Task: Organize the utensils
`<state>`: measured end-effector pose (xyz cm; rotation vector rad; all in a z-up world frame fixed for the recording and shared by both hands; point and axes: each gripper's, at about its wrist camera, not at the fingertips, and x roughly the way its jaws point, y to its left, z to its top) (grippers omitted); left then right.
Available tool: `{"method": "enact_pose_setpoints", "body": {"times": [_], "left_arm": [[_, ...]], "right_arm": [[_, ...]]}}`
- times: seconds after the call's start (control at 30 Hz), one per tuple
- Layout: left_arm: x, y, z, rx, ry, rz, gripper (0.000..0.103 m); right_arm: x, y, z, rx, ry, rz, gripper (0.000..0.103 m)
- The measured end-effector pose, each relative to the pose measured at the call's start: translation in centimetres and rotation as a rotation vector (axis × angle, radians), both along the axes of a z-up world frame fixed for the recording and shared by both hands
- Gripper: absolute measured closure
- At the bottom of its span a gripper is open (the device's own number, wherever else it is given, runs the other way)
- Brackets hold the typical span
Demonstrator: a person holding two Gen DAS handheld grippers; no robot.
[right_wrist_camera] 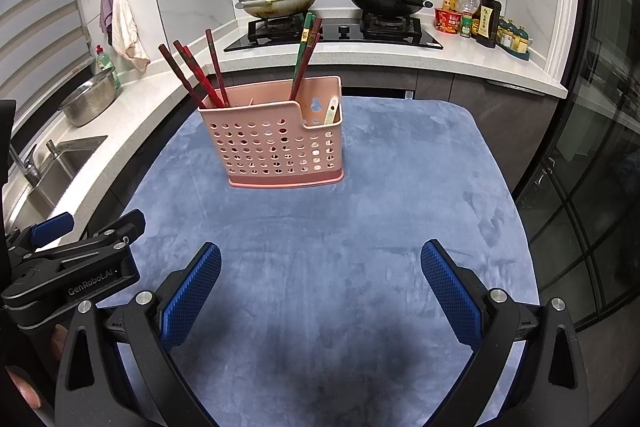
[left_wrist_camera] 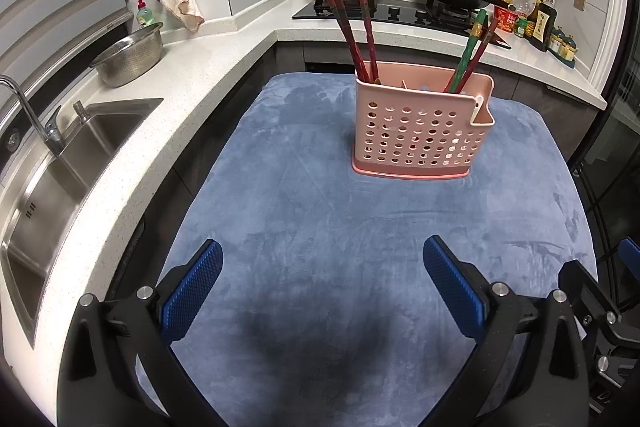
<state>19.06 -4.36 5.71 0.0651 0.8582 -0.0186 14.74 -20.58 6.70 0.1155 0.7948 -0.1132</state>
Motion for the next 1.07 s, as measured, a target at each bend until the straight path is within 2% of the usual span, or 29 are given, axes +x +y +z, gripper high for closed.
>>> {"method": "enact_pose_setpoints", "body": {"times": [1.07], "left_arm": [[-0.04,-0.06,-0.04,0.006,-0.007,-0.008,0.007]], "right_arm": [[0.15,0.01,-0.12,0.002,0.003,-0.003,0.007]]}}
